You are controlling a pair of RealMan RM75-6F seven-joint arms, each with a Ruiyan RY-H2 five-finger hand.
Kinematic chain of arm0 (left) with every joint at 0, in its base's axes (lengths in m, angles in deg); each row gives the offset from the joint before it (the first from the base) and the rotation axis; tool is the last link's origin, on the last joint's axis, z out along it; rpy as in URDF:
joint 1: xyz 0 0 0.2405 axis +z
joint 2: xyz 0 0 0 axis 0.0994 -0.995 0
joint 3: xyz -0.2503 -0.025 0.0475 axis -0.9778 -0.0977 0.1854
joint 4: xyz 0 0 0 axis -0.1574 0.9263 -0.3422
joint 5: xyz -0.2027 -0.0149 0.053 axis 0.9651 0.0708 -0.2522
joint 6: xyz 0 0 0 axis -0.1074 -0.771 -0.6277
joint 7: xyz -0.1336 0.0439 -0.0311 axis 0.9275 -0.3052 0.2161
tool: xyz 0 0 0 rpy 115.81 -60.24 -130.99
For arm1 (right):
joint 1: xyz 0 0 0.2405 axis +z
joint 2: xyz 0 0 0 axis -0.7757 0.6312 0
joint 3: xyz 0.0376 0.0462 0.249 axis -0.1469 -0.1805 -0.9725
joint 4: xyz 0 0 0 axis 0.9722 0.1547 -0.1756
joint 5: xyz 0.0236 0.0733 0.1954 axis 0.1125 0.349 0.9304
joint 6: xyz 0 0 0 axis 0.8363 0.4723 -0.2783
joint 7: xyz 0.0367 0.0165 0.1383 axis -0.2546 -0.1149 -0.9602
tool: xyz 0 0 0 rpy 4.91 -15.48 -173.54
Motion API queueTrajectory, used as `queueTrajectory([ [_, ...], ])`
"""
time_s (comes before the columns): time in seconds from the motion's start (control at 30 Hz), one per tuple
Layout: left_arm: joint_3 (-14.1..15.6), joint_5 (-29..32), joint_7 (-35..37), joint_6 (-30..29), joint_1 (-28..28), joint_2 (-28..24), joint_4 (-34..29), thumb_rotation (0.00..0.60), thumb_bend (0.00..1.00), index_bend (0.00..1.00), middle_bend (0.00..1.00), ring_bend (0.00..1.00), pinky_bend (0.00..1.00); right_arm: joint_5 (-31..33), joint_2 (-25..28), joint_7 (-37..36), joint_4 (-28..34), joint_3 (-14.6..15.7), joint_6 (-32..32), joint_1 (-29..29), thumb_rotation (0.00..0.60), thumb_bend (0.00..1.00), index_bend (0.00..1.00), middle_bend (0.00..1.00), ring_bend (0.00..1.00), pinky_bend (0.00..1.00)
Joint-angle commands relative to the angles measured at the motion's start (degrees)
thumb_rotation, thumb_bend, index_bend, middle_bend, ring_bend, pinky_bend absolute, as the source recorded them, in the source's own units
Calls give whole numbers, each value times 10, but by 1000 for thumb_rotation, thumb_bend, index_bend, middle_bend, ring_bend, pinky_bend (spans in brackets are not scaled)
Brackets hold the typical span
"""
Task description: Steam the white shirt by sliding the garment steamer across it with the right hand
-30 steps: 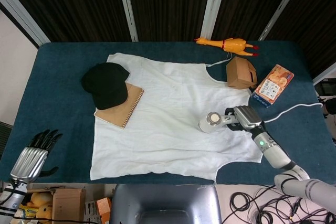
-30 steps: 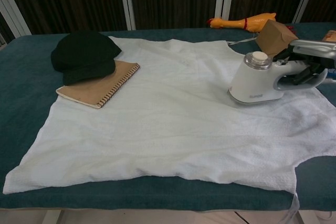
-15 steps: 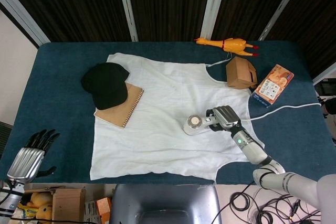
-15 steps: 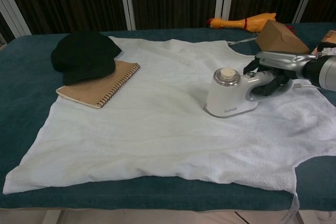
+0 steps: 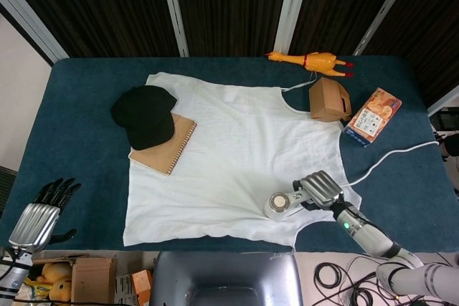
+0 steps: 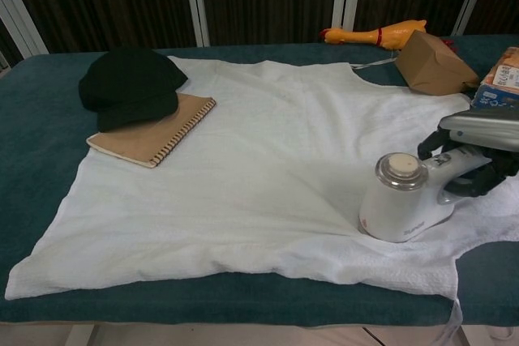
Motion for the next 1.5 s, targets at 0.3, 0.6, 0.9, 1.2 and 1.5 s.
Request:
queueTrajectory([
  [0.3,1,-3,-9,-2,1,0,-6,600,26,129,71,14,112,-37,13,-131,-49,-26,-76,-24,600,817,1000,1000,1000,1000],
  [0.6,2,-6,-12,1,-1,3,-6,600,26,129,71,15,111,22,3,-194,-173,-55,-50,-34,600,817,1000,1000,1000,1000],
  [0.9,1,-2,-17,11,-5,6,-7,600,26,129,71,15,111,12,-32,-278,-291,-40,-21,-49,600,817,949,997,854,904],
  [1.2,1,2,-20,11,-4,4,-10,600,26,129,71,14,112,-22,-48,-328,-327,-25,-16,-50,600,798,746,823,675,702],
  [1.5,2,2,-12,14,-5,4,-7,600,27,129,71,15,111,-14,-25,-335,-318,-21,22,-51,600,445,218,367,296,367],
])
